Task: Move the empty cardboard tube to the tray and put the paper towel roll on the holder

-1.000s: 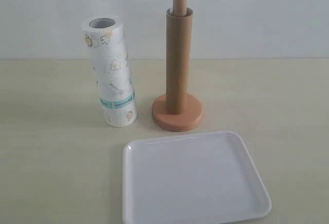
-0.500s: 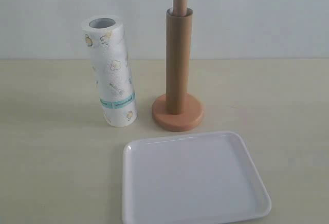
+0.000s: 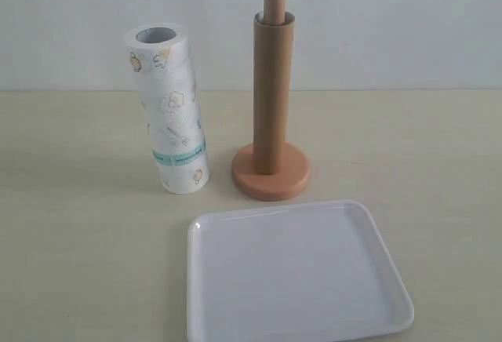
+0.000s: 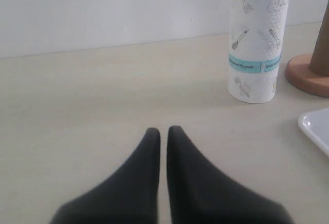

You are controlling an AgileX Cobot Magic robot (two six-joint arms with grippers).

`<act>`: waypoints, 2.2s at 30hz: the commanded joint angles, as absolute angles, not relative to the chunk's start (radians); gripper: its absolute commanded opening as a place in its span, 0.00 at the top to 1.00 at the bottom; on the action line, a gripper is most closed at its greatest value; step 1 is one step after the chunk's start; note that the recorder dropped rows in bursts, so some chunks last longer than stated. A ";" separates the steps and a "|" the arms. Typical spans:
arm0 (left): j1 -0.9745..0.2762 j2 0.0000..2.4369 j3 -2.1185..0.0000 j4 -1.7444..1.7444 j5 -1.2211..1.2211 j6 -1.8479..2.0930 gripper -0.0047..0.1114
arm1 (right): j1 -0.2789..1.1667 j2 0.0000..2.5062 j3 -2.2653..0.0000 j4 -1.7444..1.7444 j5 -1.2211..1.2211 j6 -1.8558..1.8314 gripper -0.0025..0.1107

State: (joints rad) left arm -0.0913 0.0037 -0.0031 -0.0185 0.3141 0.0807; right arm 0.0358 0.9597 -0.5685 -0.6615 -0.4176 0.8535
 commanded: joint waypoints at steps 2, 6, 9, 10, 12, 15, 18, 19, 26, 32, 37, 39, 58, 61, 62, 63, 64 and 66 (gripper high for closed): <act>-0.090 0.000 0.000 -0.026 0.315 0.084 0.92 | 0.034 1.171 -0.574 -0.893 -0.769 0.862 0.96; -0.090 0.000 0.000 -0.026 0.315 0.084 0.92 | 0.034 1.341 -0.577 -0.887 -0.877 0.850 0.72; -0.090 0.000 0.000 -0.026 0.315 0.084 0.92 | 0.040 1.457 -0.595 -0.885 -0.975 0.759 0.43; -0.090 0.000 0.000 -0.026 0.315 0.084 0.92 | 0.051 1.498 -0.607 -0.884 -1.002 0.704 0.32; -0.090 0.000 0.000 -0.026 0.315 0.084 0.92 | 0.086 1.568 -0.637 -0.869 -1.027 0.605 0.18; -0.090 0.000 0.000 -0.026 0.315 0.084 0.92 | 0.149 1.667 -0.682 -0.819 -1.027 0.510 0.09; -0.090 0.000 0.000 -0.026 0.315 0.084 0.92 | 0.204 1.725 -0.726 -0.731 -1.027 0.510 0.10; -0.090 0.000 0.000 -0.026 0.315 0.084 0.92 | 0.219 1.738 -0.740 -0.698 -1.024 0.510 0.10; -0.090 0.000 0.000 -0.026 0.315 0.084 0.92 | 0.233 1.781 -0.799 -0.609 -1.009 0.487 0.10; -0.090 0.000 0.000 -0.026 0.315 0.084 0.92 | 0.273 1.819 -0.823 -0.615 -1.009 0.467 0.10; -0.090 0.000 0.000 -0.026 0.315 0.084 0.92 | 0.330 1.868 -0.850 -0.596 -0.997 0.416 0.10; -0.090 0.000 0.000 -0.026 0.315 0.084 0.92 | 0.339 1.881 -0.864 -0.578 -0.994 0.407 0.10; -0.090 0.000 0.000 -0.026 0.315 0.084 0.92 | 0.348 1.966 -0.918 -0.437 -0.980 0.400 0.10; -0.090 0.000 0.000 -0.026 0.315 0.084 0.92 | 0.350 1.968 -0.938 -0.442 -0.951 0.398 0.10; -0.090 0.000 0.000 -0.026 0.315 0.084 0.92 | 0.353 1.968 -0.945 -0.442 -0.951 0.398 0.10; -0.090 0.000 0.000 -0.026 0.315 0.084 0.92 | 0.359 1.968 -0.950 -0.442 -0.951 0.398 0.10; -0.090 0.000 0.000 -0.026 0.315 0.084 0.92 | 0.360 1.968 -0.956 -0.446 -0.951 0.398 0.10; -0.090 0.000 0.000 -0.026 0.315 0.084 0.92 | 0.371 1.968 -0.970 -0.454 -0.941 0.398 0.10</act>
